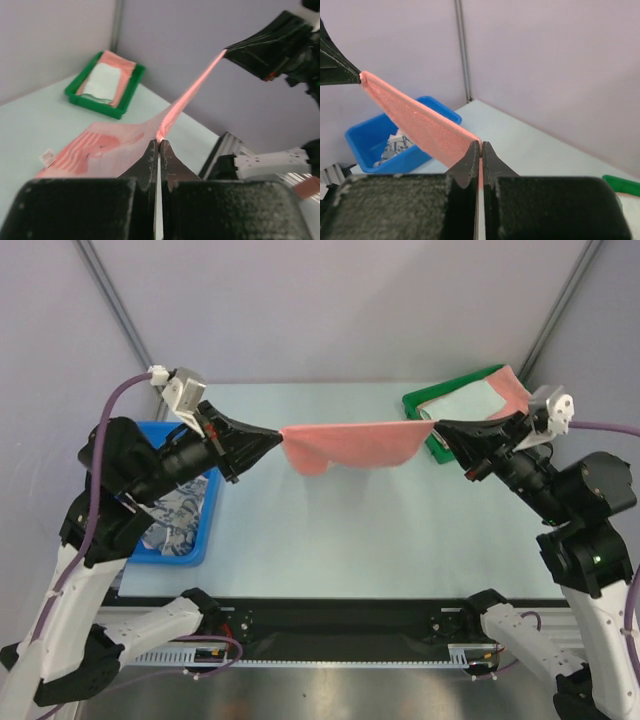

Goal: Fold and stack the towels
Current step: Flatten out the crumpled towel, then fold the towel

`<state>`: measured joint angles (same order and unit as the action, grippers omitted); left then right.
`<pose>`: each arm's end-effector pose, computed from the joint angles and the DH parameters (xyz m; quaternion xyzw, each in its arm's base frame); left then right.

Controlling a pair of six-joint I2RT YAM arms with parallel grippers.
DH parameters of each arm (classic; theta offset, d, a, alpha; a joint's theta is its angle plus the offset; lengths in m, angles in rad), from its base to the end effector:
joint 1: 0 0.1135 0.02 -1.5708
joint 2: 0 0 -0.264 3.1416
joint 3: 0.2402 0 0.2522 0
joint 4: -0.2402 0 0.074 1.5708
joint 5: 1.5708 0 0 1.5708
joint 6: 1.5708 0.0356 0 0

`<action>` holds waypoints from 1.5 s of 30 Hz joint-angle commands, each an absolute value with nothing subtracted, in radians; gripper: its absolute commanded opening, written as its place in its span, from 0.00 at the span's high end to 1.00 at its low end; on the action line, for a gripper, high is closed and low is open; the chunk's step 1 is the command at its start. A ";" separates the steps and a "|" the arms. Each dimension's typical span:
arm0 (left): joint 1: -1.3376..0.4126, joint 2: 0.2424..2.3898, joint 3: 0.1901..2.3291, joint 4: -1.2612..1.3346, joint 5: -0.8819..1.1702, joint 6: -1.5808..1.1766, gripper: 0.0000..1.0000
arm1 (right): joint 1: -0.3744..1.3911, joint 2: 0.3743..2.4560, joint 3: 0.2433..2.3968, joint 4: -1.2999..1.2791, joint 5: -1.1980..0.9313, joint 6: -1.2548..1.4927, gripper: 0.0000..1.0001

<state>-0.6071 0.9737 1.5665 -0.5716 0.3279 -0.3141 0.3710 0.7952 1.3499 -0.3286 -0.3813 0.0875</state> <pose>0.1157 -0.0944 0.5207 0.2161 0.6658 -0.4156 0.5808 0.1034 0.0544 0.5060 -0.2332 0.5845 0.2895 0.7213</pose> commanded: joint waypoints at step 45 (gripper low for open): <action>-0.297 2.018 1.939 -0.680 0.583 0.215 1.00 | 0.186 1.878 1.507 -0.119 -0.506 -0.169 1.00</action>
